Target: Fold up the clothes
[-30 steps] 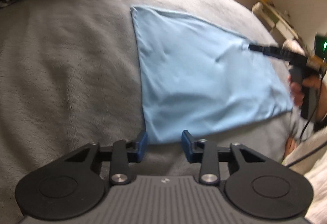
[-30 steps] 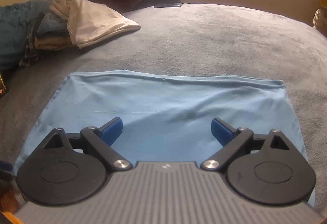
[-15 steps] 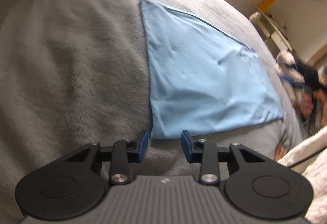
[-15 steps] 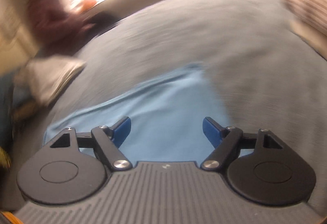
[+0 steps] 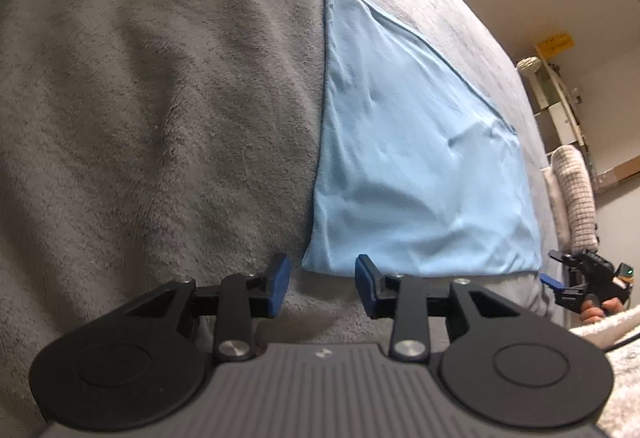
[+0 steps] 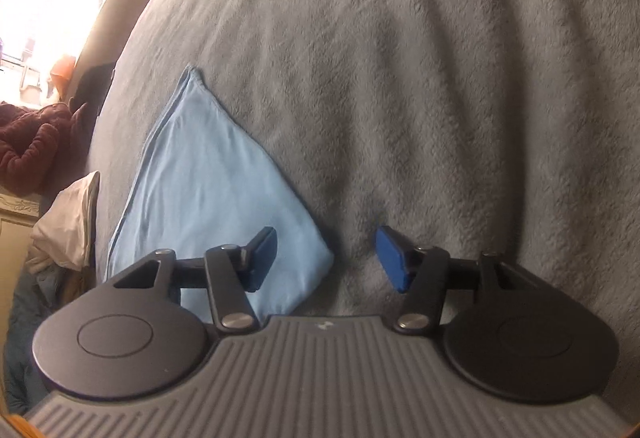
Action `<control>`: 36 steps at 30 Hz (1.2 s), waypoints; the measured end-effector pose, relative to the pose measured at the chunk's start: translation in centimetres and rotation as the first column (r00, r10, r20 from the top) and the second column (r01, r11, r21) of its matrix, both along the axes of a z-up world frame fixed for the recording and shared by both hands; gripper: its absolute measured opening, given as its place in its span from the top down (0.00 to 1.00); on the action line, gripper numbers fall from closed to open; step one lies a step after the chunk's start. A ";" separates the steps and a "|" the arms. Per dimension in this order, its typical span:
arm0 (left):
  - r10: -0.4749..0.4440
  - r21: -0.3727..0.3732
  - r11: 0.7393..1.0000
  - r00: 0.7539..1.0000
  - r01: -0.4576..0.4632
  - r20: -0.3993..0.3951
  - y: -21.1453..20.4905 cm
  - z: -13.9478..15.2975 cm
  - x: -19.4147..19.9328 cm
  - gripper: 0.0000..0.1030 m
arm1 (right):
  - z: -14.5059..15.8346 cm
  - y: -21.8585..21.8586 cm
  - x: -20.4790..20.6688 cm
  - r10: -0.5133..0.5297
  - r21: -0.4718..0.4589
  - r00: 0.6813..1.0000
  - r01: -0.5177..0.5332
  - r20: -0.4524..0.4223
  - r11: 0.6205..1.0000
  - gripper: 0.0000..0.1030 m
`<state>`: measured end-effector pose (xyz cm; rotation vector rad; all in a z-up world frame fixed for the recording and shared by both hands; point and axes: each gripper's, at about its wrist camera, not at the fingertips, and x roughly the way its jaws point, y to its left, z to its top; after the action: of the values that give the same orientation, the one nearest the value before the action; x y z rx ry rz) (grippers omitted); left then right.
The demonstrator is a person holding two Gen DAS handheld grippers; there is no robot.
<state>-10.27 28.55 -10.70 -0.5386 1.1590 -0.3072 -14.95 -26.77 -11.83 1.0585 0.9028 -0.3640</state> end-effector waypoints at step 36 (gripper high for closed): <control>-0.071 0.181 0.982 0.996 0.059 0.062 0.0 0.2 0.4 0.96 | -2.6 0.0 0.4 -0.027 0.021 0.997 0.026 0.075 0.999 0.99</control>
<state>-9.90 28.54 -10.52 -0.3304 1.1265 -0.2724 -14.52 -26.74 -14.41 1.0964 0.8274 -0.3357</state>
